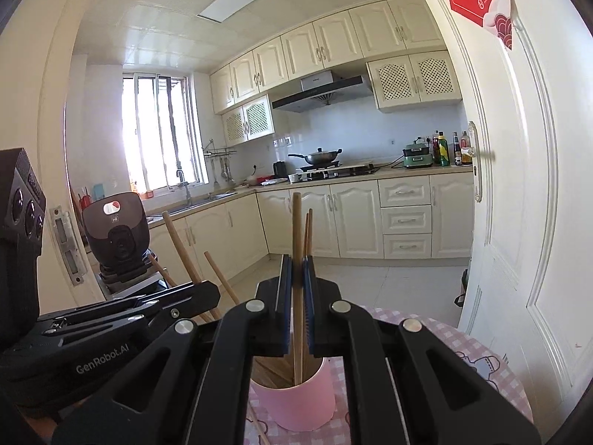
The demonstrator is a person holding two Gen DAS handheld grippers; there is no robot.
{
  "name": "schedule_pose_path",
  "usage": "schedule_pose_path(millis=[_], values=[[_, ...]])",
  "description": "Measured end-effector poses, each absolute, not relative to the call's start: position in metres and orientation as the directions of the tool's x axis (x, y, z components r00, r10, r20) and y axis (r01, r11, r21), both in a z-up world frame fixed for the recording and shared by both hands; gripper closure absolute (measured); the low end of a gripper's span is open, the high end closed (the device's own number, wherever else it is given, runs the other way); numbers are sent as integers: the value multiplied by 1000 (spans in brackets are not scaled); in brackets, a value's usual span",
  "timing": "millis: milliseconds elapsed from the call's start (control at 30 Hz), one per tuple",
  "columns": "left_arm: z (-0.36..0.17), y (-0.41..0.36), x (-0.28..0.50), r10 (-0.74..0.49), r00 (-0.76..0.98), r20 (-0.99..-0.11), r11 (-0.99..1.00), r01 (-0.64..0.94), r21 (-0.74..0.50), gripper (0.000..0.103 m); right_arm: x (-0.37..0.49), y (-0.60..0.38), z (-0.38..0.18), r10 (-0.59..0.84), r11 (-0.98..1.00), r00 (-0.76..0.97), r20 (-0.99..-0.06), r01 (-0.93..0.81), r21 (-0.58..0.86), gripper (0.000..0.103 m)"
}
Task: Organize utensils
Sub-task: 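Lower both chopsticks into the cup and open both tools, then withdraw both open tools from the cup back toward the pile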
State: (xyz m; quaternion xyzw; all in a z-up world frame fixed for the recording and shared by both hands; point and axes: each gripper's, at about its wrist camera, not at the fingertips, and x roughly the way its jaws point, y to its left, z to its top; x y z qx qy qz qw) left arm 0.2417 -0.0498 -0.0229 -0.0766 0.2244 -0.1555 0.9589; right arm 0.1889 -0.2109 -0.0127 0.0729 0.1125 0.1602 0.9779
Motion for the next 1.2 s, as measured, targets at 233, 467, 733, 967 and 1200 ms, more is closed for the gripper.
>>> schedule_pose_path(millis=[233, 467, 733, 967, 1200], values=[[-29, -52, 244, -331, 833, -444, 942, 261, -213, 96, 194, -211, -18, 334, 937, 913, -234, -295, 186, 98], [-36, -49, 247, -323, 805, -497, 944, 236, -231, 96, 197, -211, -27, 343, 934, 898, -274, -295, 201, 98], [-37, -45, 241, -302, 801, -516, 950, 209, -231, 52, 189, -213, -25, 353, 929, 892, -283, -299, 216, 95], [-32, -41, 222, -281, 820, -498, 957, 202, -207, 49, 174, -214, -25, 366, 924, 886, -286, -309, 225, 89], [-37, -22, 186, -205, 862, -463, 975, 140, -172, 30, 153, -213, -31, 376, 920, 878, -297, -314, 236, 81]])
